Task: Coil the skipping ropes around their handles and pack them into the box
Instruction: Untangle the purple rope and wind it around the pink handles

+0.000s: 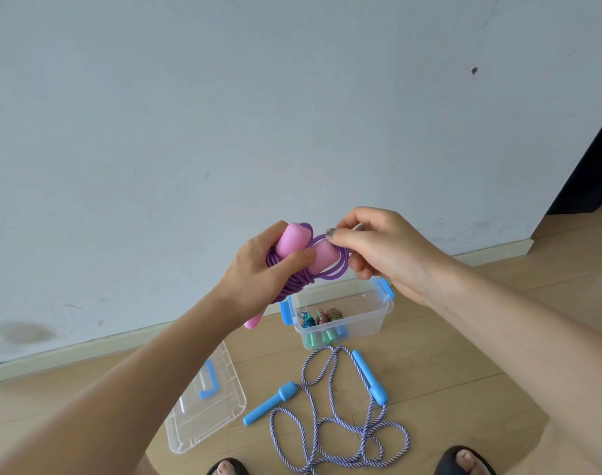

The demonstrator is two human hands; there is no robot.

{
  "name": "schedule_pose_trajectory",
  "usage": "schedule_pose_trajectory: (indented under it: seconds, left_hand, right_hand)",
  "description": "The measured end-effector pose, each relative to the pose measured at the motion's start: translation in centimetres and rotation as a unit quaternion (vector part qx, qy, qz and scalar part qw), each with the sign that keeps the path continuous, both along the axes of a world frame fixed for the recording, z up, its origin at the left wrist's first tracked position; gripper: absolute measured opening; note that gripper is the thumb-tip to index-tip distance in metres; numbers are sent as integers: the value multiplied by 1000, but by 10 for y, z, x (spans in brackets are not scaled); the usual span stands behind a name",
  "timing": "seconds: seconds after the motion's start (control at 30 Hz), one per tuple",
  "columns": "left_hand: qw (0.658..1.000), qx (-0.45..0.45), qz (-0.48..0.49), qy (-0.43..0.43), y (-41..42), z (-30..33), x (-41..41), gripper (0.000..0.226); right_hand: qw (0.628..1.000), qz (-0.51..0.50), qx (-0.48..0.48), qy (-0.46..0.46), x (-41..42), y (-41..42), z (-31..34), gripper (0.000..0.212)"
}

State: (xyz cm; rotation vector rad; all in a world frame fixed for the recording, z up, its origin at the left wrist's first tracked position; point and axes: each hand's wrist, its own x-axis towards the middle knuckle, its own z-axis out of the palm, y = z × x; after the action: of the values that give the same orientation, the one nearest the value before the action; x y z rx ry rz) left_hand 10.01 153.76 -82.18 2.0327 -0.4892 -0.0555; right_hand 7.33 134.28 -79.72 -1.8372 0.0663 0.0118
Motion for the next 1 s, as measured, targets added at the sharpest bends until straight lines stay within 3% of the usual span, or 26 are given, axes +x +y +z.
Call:
schedule_pose_trajectory:
  seconds: [0.3, 0.43, 0.57, 0.73, 0.87, 1.0]
  left_hand:
    - [999, 30, -5, -36, -2, 1, 0, 27]
    - [1000, 16, 15, 3, -1, 0, 3, 29]
    - [999, 8, 37, 22, -1, -2, 5, 36]
    - [993, 57, 64, -75, -5, -1, -1, 37]
    - [996, 36, 29, -71, -4, 0, -1, 22]
    - [993, 58, 24, -96, -1, 0, -1, 32]
  right_hand:
    - [998, -12, 34, -44, -4, 4, 4, 8]
    - [998, -3, -15, -66, -9, 8, 9, 7]
    - [998, 4, 2, -64, -15, 17, 5, 7]
    - [992, -13, 112, -53, -18, 33, 0, 5]
    - [982, 0, 184, -44, -12, 30, 8, 12]
    - [990, 32, 134, -40, -11, 23, 11, 15]
